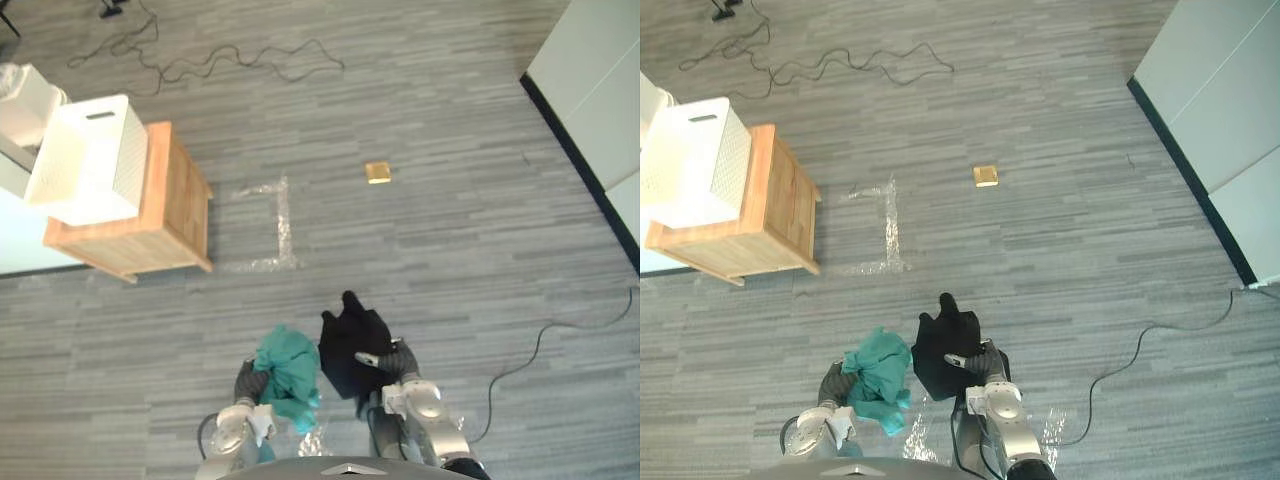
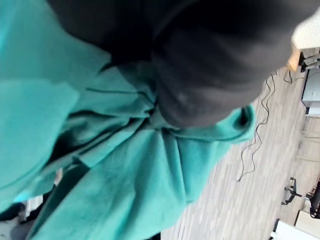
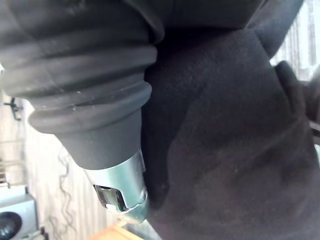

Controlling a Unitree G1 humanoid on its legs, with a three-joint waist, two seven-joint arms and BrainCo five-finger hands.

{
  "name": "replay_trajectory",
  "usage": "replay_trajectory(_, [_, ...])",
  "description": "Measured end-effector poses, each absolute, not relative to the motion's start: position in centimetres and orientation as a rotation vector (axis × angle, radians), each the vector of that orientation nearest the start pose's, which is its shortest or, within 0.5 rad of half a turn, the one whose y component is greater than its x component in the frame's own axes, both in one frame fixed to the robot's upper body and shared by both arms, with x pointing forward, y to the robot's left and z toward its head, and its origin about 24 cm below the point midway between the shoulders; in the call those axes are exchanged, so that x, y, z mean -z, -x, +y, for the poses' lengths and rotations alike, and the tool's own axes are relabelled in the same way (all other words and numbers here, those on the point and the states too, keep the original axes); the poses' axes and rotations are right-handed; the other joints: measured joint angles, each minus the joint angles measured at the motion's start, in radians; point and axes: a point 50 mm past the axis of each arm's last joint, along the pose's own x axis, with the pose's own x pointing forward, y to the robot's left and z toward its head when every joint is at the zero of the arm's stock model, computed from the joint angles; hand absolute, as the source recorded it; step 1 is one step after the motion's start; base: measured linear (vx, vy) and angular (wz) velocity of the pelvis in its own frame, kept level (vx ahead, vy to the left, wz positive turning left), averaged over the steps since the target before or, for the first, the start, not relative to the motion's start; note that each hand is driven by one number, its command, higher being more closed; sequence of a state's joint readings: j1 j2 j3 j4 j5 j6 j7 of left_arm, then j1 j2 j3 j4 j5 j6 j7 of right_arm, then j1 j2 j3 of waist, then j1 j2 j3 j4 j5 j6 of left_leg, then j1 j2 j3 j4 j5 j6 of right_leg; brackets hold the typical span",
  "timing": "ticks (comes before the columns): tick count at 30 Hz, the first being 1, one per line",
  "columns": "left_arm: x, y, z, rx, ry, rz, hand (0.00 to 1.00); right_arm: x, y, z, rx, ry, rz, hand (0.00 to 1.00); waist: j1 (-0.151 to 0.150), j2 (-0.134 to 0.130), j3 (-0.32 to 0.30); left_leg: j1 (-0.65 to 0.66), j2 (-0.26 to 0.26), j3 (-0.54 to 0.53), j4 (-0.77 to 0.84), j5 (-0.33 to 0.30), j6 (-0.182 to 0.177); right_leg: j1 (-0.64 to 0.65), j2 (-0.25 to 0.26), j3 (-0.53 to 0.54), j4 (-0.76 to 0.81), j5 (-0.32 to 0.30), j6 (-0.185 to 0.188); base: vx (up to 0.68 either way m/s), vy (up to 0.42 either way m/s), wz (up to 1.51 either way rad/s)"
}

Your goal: Tidy the bed and pick cloth on bed and put in laundry

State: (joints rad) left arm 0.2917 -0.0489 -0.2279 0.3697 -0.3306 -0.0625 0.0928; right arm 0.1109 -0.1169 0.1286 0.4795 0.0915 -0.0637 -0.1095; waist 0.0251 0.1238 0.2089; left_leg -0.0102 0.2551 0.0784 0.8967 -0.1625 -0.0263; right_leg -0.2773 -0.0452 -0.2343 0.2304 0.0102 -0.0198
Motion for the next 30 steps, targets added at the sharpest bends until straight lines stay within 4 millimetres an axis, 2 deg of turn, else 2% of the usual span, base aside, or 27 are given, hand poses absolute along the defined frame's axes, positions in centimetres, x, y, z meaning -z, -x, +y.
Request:
replay_trajectory(2, [8.9, -14.5, 10.4, -0.055, 0.346, 0.621, 1.0, 8.5, -18.4, -16.2, 0.031, 0.076, 0.548, 1.0, 0.01, 0.01, 0.001, -0.05, -0.032, 0.008, 0.121, -0.034, -0.033, 0.074, 0.045, 0.017, -0.039, -0.016, -0.016, 0.26, -0.145, -0.56])
replay_trajectory(4, [9.0, -14.1, 10.4, -0.055, 0.37, 0.625, 1.0, 8.9, -17.9, -15.5, -0.004, 0.083, 0.566, 1.0, 0.031, 0.011, 0.008, -0.113, -0.047, 0.08, 0.085, -0.042, -0.028, 0.157, 0.087, 0.058, -0.082, -0.033, -0.021, 0.26, -0.123, -0.57])
replay_trajectory(5, [9.0, -14.1, 10.4, -0.055, 0.371, 0.626, 1.0, 8.9, -17.9, -15.4, -0.007, 0.084, 0.567, 1.0, 0.036, 0.01, 0.012, -0.139, -0.054, 0.09, 0.066, -0.048, -0.02, 0.169, 0.09, 0.068, -0.087, -0.034, -0.022, 0.24, -0.048, -0.54])
replay_trajectory(6, [9.0, -14.1, 10.4, -0.055, 0.372, 0.626, 1.0, 8.8, -18.0, -15.4, -0.007, 0.085, 0.565, 1.0, 0.04, 0.008, 0.022, -0.199, -0.075, 0.093, 0.028, -0.08, -0.016, 0.193, 0.088, 0.085, -0.107, -0.036, -0.022, 0.2, 0.038, -0.41])
replay_trajectory(7, [9.0, -14.1, 10.4, -0.059, 0.373, 0.625, 1.0, 8.8, -18.1, -15.4, -0.006, 0.087, 0.562, 1.0, 0.042, -0.005, 0.038, -0.242, -0.107, 0.089, -0.06, -0.112, -0.018, 0.223, 0.067, 0.089, -0.136, -0.037, -0.022, 0.24, 0.058, -0.34])
replay_trajectory(8, [8.9, -14.1, 10.5, -0.06, 0.374, 0.624, 1.0, 8.8, -18.1, -15.4, -0.006, 0.088, 0.562, 1.0, 0.042, -0.014, 0.044, -0.255, -0.126, 0.09, -0.143, -0.115, -0.025, 0.236, 0.053, 0.084, -0.152, -0.038, -0.018, 0.21, 0.098, -0.3])
replay_trajectory(9, [8.6, -14.2, 10.5, -0.063, 0.386, 0.61, 1.0, 9.0, -17.7, -15.5, -0.005, 0.091, 0.573, 1.0, 0.046, -0.024, 0.048, -0.255, -0.142, 0.107, -0.347, -0.101, -0.038, 0.266, 0.034, 0.071, -0.195, -0.043, -0.01, 0.24, 0.125, -0.28])
replay_trajectory(10, [8.7, -13.9, 10.4, -0.063, 0.387, 0.613, 1.0, 9.2, -17.2, -15.7, -0.002, 0.1, 0.588, 1.0, 0.053, -0.012, 0.044, -0.249, -0.118, 0.162, -0.504, -0.04, -0.013, 0.319, 0.047, 0.055, -0.239, -0.046, 0.014, 0.28, 0.111, -0.31])
replay_trajectory(11, [8.8, -13.6, 10.5, -0.066, 0.385, 0.624, 1.0, 9.4, -17.0, -15.8, 0.0, 0.103, 0.597, 1.0, 0.062, -0.014, 0.042, -0.229, -0.116, 0.194, -0.518, -0.016, 0.004, 0.334, 0.041, 0.06, -0.249, -0.044, 0.031, 0.37, 0.163, -0.05])
replay_trajectory(12, [8.9, -13.6, 11.4, -0.087, 0.365, 0.625, 1.0, 9.5, -16.7, -16.2, 0.01, 0.11, 0.609, 1.0, 0.052, -0.056, 0.039, -0.221, -0.124, 0.253, -0.505, -0.034, 0.013, 0.343, -0.005, 0.05, -0.244, -0.037, 0.073, 0.39, 0.196, 0.39])
replay_trajectory(13, [8.8, -14.0, 11.6, -0.088, 0.358, 0.614, 1.0, 9.5, -16.5, -17.6, 0.049, 0.129, 0.612, 1.0, 0.041, -0.055, 0.032, -0.219, -0.11, 0.298, -0.48, -0.051, 0.033, 0.345, -0.025, 0.027, -0.212, -0.072, 0.101, 0.38, 0.228, 0.63])
replay_trajectory(14, [8.7, -14.2, 11.7, -0.09, 0.353, 0.608, 1.0, 9.5, -16.3, -18.0, 0.056, 0.127, 0.616, 1.0, 0.041, -0.065, 0.034, -0.212, -0.124, 0.302, -0.482, -0.059, 0.047, 0.347, -0.04, 0.023, -0.183, -0.1, 0.118, 0.36, 0.188, 0.79])
replay_trajectory(15, [8.7, -14.3, 11.9, -0.092, 0.34, 0.604, 1.0, 9.4, -15.9, -18.9, 0.065, 0.141, 0.618, 1.0, 0.037, -0.088, 0.031, -0.184, -0.168, 0.285, -0.501, -0.073, 0.08, 0.325, -0.08, 0.025, -0.051, -0.145, 0.169, 0.33, 0.128, 0.6])
replay_trajectory(16, [8.7, -14.2, 12.0, -0.092, 0.331, 0.607, 1.0, 9.3, -15.8, -19.1, 0.074, 0.138, 0.613, 1.0, 0.037, -0.091, 0.031, -0.172, -0.177, 0.277, -0.498, -0.083, 0.094, 0.295, -0.098, 0.031, 0.05, -0.168, 0.187, 0.44, 0.169, 0.63])
replay_trajectory(17, [8.8, -14.0, 12.4, -0.085, 0.288, 0.611, 1.0, 9.0, -15.7, -18.5, 0.071, 0.139, 0.596, 1.0, 0.037, -0.098, 0.026, -0.135, -0.19, 0.264, -0.503, -0.104, 0.097, 0.226, -0.124, 0.063, 0.262, -0.171, 0.209, 0.47, 0.156, 0.47])
replay_trajectory(18, [8.8, -13.7, 13.1, -0.085, 0.243, 0.613, 1.0, 8.9, -15.8, -16.9, 0.031, 0.118, 0.58, 1.0, 0.036, -0.121, 0.014, -0.08, -0.216, 0.238, -0.526, -0.119, 0.103, 0.146, -0.147, 0.121, 0.482, -0.117, 0.258, 0.57, 0.127, 0.66])
replay_trajectory(19, [8.7, -13.6, 13.6, -0.082, 0.213, 0.611, 1.0, 8.9, -15.9, -15.7, 0.013, 0.082, 0.577, 1.0, 0.021, -0.129, 0.011, -0.042, -0.232, 0.204, -0.545, -0.126, 0.113, 0.101, -0.162, 0.133, 0.626, -0.091, 0.268, 0.59, 0.029, 1.01])
replay_trajectory(20, [8.4, -13.6, 14.1, -0.091, 0.196, 0.598, 1.0, 8.9, -15.9, -14.1, -0.024, 0.039, 0.575, 1.0, 0.013, -0.133, 0.008, 0.008, -0.249, 0.152, -0.578, -0.129, 0.119, 0.064, -0.166, 0.128, 0.763, -0.111, 0.249, 0.51, -0.028, 1.19])
replay_trajectory(21, [8.1, -13.8, 14.2, -0.09, 0.191, 0.585, 1.0, 8.8, -16.0, -13.5, -0.035, 0.026, 0.57, 1.0, 0.005, -0.134, 0.007, 0.033, -0.256, 0.116, -0.599, -0.129, 0.119, 0.056, -0.166, 0.111, 0.799, -0.127, 0.232, 0.41, -0.051, 1.37])
replay_trajectory(22, [7.8, -14.3, 14.2, -0.087, 0.191, 0.562, 1.0, 8.6, -16.2, -13.0, -0.047, 0.014, 0.558, 1.0, 0.002, -0.133, 0.007, 0.068, -0.262, 0.068, -0.625, -0.126, 0.116, 0.043, -0.164, 0.084, 0.812, -0.15, 0.193, 0.52, -0.124, 1.64])
replay_trajectory(23, [7.4, -14.8, 14.1, -0.083, 0.195, 0.536, 1.0, 8.0, -16.6, -12.8, -0.047, 0.005, 0.525, 1.0, 0.001, -0.127, 0.007, 0.111, -0.267, -0.012, -0.657, -0.125, 0.116, 0.011, -0.156, 0.051, 0.777, -0.204, 0.151, 0.52, -0.152, 1.61])
replay_trajectory(26, [7.2, -15.4, 14.0, -0.088, 0.192, 0.523, 1.0, 7.1, -17.7, -13.1, -0.045, 0.012, 0.473, 1.0, -0.01, -0.108, 0.006, 0.154, -0.251, -0.131, -0.683, -0.13, 0.105, -0.066, -0.111, 0.041, 0.596, -0.261, 0.109, 0.57, -0.265, 1.38])
replay_trajectory(27, [7.2, -15.6, 13.8, -0.09, 0.199, 0.518, 1.0, 6.4, -18.3, -13.5, -0.042, 0.02, 0.437, 1.0, -0.014, -0.079, 0.01, 0.175, -0.219, -0.176, -0.692, -0.153, 0.061, -0.102, -0.068, 0.073, 0.435, -0.25, 0.099, 0.58, -0.363, 1.34])
replay_trajectory(28, [7.1, -15.8, 13.7, -0.091, 0.203, 0.511, 1.0, 6.2, -18.5, -13.8, -0.033, 0.027, 0.421, 1.0, -0.019, -0.063, 0.011, 0.189, -0.19, -0.202, -0.69, -0.176, 0.02, -0.122, -0.046, 0.13, 0.224, -0.174, 0.099, 0.49, -0.335, 1.36])
replay_trajectory(29, [7.0, -16.0, 13.7, -0.093, 0.205, 0.508, 1.0, 6.1, -18.6, -13.9, -0.025, 0.024, 0.415, 1.0, -0.02, -0.061, 0.011, 0.198, -0.181, -0.21, -0.69, -0.185, 0.003, -0.123, -0.048, 0.167, 0.114, -0.118, 0.101, 0.53, -0.425, 1.35])
replay_trajectory(30, [7.0, -16.1, 14.0, -0.106, 0.208, 0.502, 1.0, 6.0, -18.5, -14.0, -0.016, 0.017, 0.411, 1.0, -0.02, -0.082, 0.002, 0.229, -0.169, -0.218, -0.692, -0.21, -0.04, -0.117, -0.067, 0.245, -0.067, -0.003, 0.117, 0.57, -0.533, 1.34])
